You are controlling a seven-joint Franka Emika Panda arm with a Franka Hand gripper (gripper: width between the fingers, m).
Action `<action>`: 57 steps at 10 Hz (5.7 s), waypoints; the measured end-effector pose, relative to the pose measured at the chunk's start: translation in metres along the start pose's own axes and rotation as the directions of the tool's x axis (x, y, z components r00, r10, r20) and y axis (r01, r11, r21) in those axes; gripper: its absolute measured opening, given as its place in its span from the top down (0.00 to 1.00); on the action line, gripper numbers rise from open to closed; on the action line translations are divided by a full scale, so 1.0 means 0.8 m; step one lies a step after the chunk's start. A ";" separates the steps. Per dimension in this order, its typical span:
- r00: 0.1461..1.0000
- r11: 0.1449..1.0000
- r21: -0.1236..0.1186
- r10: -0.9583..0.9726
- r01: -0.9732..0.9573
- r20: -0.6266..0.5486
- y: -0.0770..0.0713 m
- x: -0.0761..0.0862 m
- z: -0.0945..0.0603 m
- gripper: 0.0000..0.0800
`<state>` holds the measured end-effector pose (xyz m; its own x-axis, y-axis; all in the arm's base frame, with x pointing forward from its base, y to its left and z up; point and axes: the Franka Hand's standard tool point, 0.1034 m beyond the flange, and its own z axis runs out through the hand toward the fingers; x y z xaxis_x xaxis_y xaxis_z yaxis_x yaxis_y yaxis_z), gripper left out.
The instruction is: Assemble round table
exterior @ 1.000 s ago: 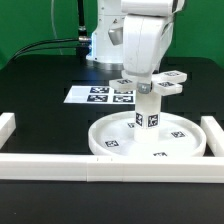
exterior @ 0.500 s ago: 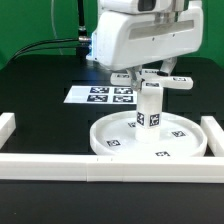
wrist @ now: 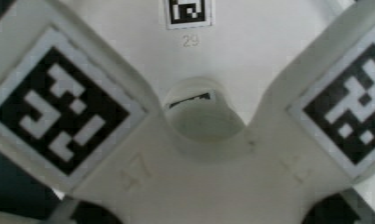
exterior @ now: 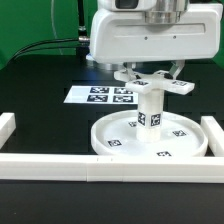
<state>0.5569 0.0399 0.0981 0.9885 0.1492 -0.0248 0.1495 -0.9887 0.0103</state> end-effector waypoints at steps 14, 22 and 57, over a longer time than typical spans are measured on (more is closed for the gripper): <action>0.065 0.059 0.074 0.994 -0.996 0.086 -0.001 0.002 0.002 0.44; 0.080 0.065 0.116 0.989 -0.991 0.124 -0.003 0.007 -0.032 0.19; 0.109 0.109 -0.018 -0.993 0.994 0.051 0.001 0.025 -0.038 0.19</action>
Offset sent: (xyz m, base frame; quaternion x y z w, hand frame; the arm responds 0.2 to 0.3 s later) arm -0.0084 -0.0151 -0.0064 0.0421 0.0073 0.2702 0.9619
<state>0.5778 0.0427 0.1279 -0.0415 0.9971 -0.0636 0.9991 0.0412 -0.0059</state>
